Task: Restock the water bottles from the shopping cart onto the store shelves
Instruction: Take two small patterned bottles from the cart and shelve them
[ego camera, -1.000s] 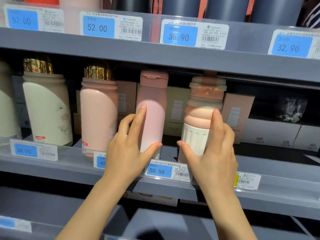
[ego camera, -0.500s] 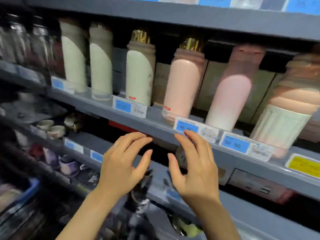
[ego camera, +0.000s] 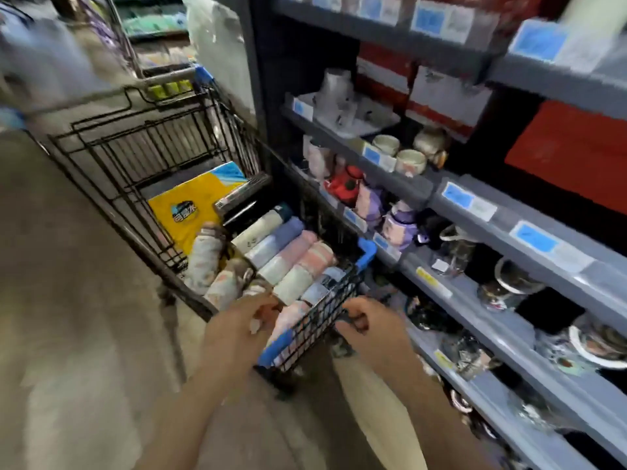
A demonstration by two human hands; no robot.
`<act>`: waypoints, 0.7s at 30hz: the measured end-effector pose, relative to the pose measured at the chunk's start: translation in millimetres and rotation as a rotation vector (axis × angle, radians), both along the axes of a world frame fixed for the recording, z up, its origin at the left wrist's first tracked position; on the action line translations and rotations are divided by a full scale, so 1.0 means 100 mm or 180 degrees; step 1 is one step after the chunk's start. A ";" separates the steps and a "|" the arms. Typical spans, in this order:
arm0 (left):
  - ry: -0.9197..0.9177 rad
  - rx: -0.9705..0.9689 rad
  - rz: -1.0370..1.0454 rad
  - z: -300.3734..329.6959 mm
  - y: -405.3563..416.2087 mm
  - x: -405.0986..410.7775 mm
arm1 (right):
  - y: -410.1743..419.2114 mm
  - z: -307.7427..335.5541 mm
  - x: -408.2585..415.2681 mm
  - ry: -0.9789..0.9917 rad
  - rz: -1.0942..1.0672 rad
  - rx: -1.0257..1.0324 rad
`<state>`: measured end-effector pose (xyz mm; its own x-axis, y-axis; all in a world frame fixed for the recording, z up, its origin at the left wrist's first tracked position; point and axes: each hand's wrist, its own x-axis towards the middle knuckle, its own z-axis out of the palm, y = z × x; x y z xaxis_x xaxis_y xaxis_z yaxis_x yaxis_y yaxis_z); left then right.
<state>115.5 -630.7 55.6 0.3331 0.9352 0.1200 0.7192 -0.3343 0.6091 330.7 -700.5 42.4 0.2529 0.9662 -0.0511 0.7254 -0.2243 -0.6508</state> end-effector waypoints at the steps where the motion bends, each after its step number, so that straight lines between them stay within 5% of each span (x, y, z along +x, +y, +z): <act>1: -0.0001 -0.0131 0.0103 -0.03 0.07 -0.18 | 0.13 -0.03 -0.15 0.0053 0.0054 -0.0096; 9: 0.0002 -0.0370 0.0533 -0.24 0.47 -0.90 | 1.11 -0.35 -0.79 0.0244 0.0436 -0.0788; 21: 0.0491 -0.0555 0.0735 -0.44 1.90 -0.76 | 2.05 -0.83 -1.12 0.0561 0.0360 -0.1117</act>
<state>40.0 -440.5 11.8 0.1115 0.9902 -0.0838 0.8521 -0.0519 0.5208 218.7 -495.3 -40.6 0.1039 0.9035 -0.4157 0.6423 -0.3801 -0.6656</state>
